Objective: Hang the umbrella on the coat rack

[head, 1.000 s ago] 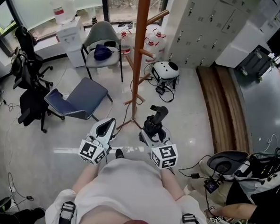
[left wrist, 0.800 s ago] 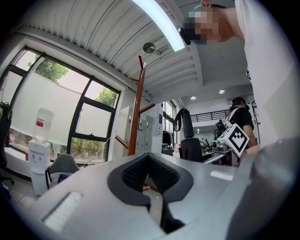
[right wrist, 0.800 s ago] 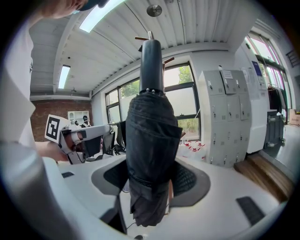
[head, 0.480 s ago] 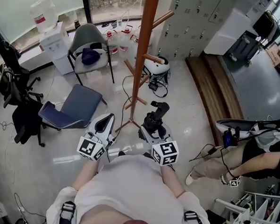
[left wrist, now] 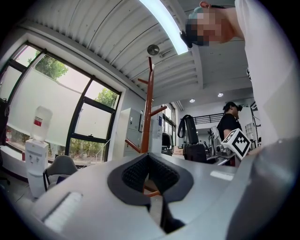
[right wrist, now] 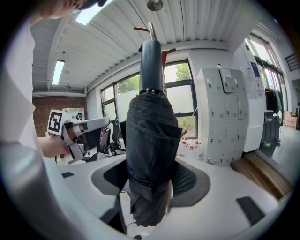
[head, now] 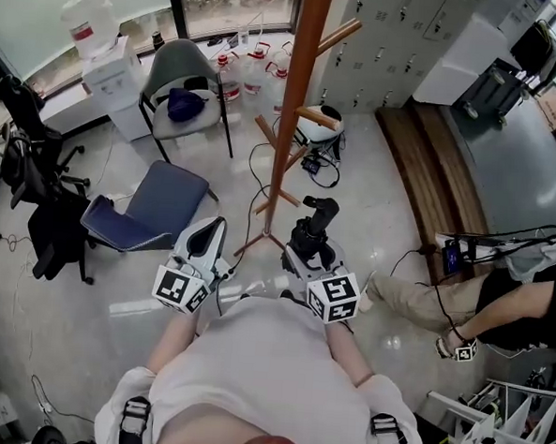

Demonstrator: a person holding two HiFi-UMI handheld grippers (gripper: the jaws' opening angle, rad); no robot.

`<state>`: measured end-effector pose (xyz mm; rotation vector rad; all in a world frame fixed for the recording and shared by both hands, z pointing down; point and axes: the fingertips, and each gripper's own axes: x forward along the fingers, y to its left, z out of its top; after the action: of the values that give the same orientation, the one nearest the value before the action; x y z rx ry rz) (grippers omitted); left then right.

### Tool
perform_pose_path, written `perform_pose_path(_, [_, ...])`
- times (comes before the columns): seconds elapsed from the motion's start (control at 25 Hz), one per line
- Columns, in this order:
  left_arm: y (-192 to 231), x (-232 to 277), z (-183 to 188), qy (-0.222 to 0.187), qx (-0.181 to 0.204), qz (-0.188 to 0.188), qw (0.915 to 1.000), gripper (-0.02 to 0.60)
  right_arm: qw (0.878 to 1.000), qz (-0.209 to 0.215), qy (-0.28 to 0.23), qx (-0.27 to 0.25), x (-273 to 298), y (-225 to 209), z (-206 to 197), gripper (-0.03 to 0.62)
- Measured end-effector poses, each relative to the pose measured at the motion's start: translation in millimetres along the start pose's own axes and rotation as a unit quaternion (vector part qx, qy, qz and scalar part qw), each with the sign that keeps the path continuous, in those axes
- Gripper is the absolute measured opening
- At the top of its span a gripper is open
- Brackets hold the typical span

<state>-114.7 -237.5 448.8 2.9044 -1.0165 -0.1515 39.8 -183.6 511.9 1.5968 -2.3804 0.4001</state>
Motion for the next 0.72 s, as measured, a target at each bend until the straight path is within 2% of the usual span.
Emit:
perform_pose_path(0.36, [1, 5, -5, 0.003, -0.004, 0.022, 0.9997, 0.011, 1.0, 0.02, 0.001, -0.009, 6, -3, 0, 0.262])
perform_pose_path(0.72, [-4, 11, -3, 0.005, 0.0, 0.027, 0.9996, 0.011, 0.999, 0.039, 0.009, -0.013, 9, -3, -12, 0.262])
